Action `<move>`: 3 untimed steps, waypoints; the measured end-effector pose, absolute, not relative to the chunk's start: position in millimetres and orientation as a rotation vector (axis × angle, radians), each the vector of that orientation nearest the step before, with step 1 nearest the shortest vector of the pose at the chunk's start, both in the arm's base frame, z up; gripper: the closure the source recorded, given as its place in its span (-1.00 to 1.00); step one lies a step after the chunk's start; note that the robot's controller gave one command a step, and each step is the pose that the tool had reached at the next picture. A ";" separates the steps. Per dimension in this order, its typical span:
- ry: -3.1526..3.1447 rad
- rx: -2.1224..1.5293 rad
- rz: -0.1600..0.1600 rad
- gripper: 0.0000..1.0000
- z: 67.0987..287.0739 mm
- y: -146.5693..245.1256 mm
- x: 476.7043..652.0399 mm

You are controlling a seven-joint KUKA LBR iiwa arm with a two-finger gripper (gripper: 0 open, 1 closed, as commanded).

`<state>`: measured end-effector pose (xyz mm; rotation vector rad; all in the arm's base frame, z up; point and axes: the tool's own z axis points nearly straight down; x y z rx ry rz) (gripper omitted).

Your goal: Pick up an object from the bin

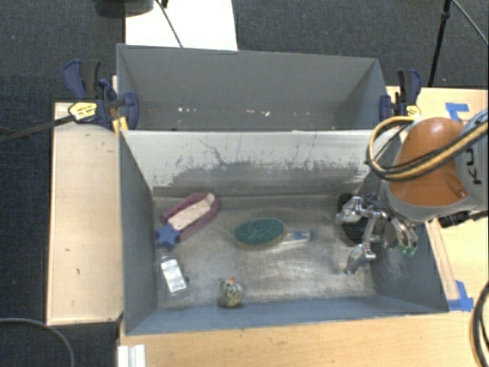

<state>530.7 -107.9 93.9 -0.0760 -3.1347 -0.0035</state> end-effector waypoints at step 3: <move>-3.147 -0.166 -0.004 -1.00 73.5 58.6 554.2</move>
Offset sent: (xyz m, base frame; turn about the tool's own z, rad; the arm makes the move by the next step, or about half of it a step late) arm 0.0419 0.0793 0.0304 -0.1913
